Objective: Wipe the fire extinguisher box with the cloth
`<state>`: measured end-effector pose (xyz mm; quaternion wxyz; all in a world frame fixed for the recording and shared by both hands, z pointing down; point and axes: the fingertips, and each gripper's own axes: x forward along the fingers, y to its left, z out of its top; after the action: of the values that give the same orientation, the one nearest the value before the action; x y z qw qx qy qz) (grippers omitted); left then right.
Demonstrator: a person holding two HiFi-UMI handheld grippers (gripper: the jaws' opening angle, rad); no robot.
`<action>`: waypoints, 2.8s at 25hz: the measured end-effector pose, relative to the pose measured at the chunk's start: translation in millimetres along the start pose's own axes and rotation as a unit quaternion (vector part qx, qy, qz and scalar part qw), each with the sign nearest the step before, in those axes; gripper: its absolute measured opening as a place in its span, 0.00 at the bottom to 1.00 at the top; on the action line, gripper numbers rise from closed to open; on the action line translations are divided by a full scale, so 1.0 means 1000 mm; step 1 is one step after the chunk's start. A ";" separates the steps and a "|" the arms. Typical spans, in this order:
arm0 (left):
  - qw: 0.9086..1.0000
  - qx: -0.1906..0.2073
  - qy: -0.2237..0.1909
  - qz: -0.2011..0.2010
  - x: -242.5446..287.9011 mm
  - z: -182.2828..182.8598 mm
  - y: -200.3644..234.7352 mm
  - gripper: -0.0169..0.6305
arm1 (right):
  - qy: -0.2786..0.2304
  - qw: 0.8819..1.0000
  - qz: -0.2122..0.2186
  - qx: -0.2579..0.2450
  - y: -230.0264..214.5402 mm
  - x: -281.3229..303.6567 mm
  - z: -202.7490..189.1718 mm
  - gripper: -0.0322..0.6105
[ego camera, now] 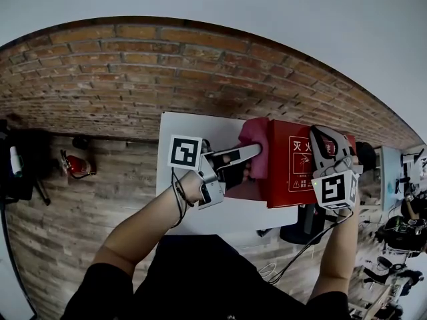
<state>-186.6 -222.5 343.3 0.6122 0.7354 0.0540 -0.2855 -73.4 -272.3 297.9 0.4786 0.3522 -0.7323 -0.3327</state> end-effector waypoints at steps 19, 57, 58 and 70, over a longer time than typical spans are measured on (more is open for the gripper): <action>0.999 0.013 0.002 0.050 -0.027 -0.004 0.040 0.12 | -0.001 1.000 0.001 0.005 0.000 0.000 0.001 0.08; 0.991 0.080 0.038 0.096 -0.068 -0.010 0.109 0.12 | -0.003 1.000 0.005 0.004 0.002 0.001 -0.001 0.08; 0.992 0.075 0.037 0.097 -0.069 -0.011 0.110 0.12 | -0.003 1.000 0.004 0.005 0.002 0.001 -0.001 0.08; 0.990 0.075 0.043 0.110 -0.081 -0.017 0.130 0.12 | 0.000 1.000 0.004 0.004 0.002 0.001 -0.001 0.08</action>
<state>-192.3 -216.8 497.4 0.5804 0.7920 -0.0222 -0.1882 -72.9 -272.1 299.9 0.4789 0.3512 -0.7347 -0.3278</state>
